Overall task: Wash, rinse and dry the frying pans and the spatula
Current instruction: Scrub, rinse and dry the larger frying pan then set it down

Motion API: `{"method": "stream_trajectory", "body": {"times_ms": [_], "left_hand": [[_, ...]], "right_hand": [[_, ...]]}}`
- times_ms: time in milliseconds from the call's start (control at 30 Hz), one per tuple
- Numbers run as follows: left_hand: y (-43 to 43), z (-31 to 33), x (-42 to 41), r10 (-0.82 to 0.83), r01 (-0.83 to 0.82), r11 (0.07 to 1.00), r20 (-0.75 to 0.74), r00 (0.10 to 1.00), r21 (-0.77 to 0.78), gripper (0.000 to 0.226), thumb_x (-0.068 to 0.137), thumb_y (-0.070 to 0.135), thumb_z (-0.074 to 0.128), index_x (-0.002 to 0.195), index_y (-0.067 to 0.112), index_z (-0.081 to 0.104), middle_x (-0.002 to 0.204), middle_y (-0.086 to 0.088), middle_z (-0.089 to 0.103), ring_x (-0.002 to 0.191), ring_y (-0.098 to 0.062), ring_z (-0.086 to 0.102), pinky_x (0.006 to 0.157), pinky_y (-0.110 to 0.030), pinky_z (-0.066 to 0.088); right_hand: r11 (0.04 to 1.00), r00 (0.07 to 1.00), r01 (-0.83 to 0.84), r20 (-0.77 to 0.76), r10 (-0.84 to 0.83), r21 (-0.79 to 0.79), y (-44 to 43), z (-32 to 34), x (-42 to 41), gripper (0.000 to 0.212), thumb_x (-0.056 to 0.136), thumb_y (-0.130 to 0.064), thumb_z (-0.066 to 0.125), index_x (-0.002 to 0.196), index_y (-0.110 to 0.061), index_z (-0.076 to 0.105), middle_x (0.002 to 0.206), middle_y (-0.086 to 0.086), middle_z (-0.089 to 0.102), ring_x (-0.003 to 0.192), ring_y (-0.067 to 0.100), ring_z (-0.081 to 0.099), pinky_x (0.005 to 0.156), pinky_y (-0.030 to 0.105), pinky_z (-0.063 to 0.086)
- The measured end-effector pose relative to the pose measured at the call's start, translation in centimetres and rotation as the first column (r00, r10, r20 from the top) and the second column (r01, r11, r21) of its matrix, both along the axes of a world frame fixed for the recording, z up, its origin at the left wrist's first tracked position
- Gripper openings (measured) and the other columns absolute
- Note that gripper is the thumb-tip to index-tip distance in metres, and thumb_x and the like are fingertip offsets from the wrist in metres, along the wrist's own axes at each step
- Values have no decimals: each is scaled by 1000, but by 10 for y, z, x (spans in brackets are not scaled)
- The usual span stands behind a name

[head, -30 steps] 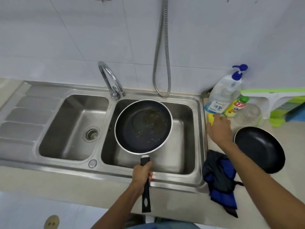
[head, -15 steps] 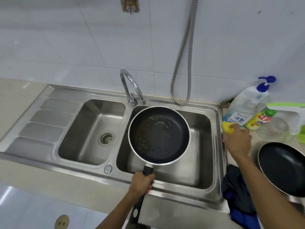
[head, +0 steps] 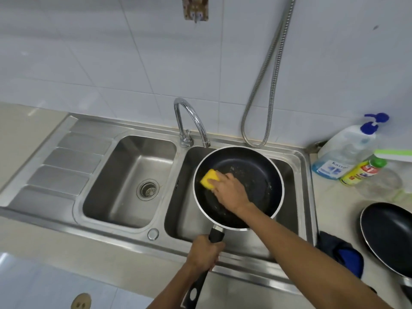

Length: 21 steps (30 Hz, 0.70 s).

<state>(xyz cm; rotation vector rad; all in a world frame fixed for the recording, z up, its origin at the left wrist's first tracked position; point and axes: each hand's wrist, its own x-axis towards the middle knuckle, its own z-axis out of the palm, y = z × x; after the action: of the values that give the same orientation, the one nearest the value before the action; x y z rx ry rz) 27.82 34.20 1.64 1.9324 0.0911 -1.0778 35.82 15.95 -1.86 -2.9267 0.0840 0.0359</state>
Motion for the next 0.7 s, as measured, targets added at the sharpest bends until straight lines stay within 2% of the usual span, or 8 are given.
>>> {"method": "stream_trajectory", "body": {"times_ms": [133,233,300,400,467,533,600,700], "left_hand": [[4,-3,2,28,-28,1000,7,1000,-4,16,83,10,62,69,9,54,56,-8,48,36,-12,40,40,-21,33],[7,-12,9,41,-41,999,30,999,14,16,82,13,64,67,9,57,53,-8,51,39,-16,43,41,-23,35],[7,-16,11,38,-39,999,36,999,20,16,82,12,64,68,8,59,54,-9,52,43,-19,45,43,-24,37],[4,-21,12,28,-29,999,43,999,32,18,82,14,66,67,8,58,53,-8,53,43,-20,47,43,-25,38],[2,-23,13,-1,-1,999,57,998,33,24,82,18,70,64,11,56,52,-6,52,41,-17,45,41,-23,37],[2,-25,12,-41,38,999,69,997,35,29,84,19,71,62,13,54,52,-3,52,41,-12,46,42,-21,36],[4,-26,10,-64,62,998,82,995,28,29,84,20,71,61,16,55,53,0,54,43,-9,49,45,-21,39],[7,-25,12,-80,77,996,81,993,44,24,83,22,70,63,16,59,56,0,57,51,-12,56,50,-25,45]], "right_hand": [[983,983,174,-49,-178,-65,-50,-5,15,43,94,-24,59,138,-24,57,153,21,41,132,44,46,106,48,44],[973,974,223,-31,-225,-58,-73,-12,-20,44,88,-17,66,131,-19,63,144,25,51,126,45,53,105,48,47],[983,981,184,-63,-185,-25,-64,-20,-53,46,81,-11,70,126,-21,66,137,22,58,120,42,59,106,44,48],[993,988,79,-139,-65,91,-16,-22,-79,47,85,-10,64,130,-25,63,143,13,56,130,39,54,110,41,45],[989,995,0,-99,15,146,15,-21,-59,45,88,-10,61,131,-23,62,147,13,53,134,41,49,107,44,48],[991,995,-27,-91,39,133,29,-17,-25,47,90,-8,55,136,-19,58,151,16,47,139,42,42,108,47,44],[995,991,20,-132,-7,96,21,-12,8,53,91,-8,52,143,-17,50,155,20,38,144,42,35,112,48,39],[976,961,200,-213,-178,85,1,-4,47,52,95,-12,52,146,-14,45,156,22,33,145,41,29,112,49,37]]}}
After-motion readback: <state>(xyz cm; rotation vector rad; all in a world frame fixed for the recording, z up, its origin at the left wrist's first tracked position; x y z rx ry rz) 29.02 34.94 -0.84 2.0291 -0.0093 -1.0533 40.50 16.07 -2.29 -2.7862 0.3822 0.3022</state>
